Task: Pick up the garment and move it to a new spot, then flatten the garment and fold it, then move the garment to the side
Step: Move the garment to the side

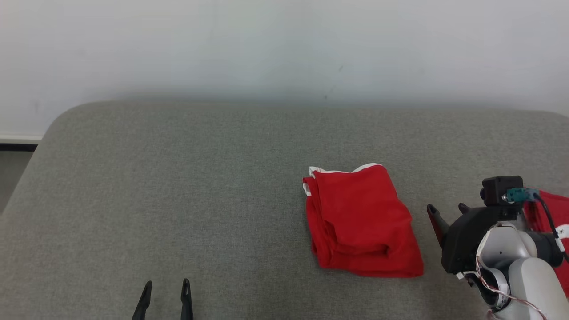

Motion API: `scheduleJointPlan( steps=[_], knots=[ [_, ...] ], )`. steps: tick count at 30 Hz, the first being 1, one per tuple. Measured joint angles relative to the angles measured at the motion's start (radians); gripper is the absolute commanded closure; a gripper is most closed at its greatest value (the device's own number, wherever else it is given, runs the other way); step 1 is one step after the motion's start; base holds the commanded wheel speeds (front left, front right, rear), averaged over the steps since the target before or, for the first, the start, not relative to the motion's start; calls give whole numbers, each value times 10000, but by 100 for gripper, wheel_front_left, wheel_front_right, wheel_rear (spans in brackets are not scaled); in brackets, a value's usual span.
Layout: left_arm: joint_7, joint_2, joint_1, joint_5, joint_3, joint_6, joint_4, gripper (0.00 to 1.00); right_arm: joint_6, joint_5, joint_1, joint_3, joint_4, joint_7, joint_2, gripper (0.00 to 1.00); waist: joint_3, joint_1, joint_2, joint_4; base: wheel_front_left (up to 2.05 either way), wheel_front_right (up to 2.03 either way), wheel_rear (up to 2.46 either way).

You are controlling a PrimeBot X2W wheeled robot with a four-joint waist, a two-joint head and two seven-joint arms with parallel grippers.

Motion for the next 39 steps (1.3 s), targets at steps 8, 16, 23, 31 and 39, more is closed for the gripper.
scheduleJointPlan(
  steps=[8, 16, 23, 31, 39],
  knots=[
    [0, 0, -327, -109, -199, 58, -75, 0, 0, 123, -1136, -414, 1440, 619, 2, 0, 734, 0, 0, 437, 0, 0, 0],
    [0, 2, -724, -215, -447, 88, -50, 0, 0, -25, -1854, -349, 2727, 1018, -155, 0, 1430, 1, 1, 730, 0, 0, 0],
    [0, 0, -907, -307, -656, 174, -44, 0, -31, 368, -2164, 146, 3179, 1444, 31, 0, 1774, -1, -1, 926, 0, 0, 0],
    [0, 0, -973, -351, -669, 255, -4, 0, -44, 744, -2243, 1281, 3179, 1835, -136, 76, 1847, -2, -2, 928, 0, 0, 0],
    [0, 0, -1095, -393, -662, 261, -25, 0, 10, 194, -2422, 1931, 3066, 1375, -757, 100, 1804, -1, -1, 680, 0, 0, 0]
  ],
)
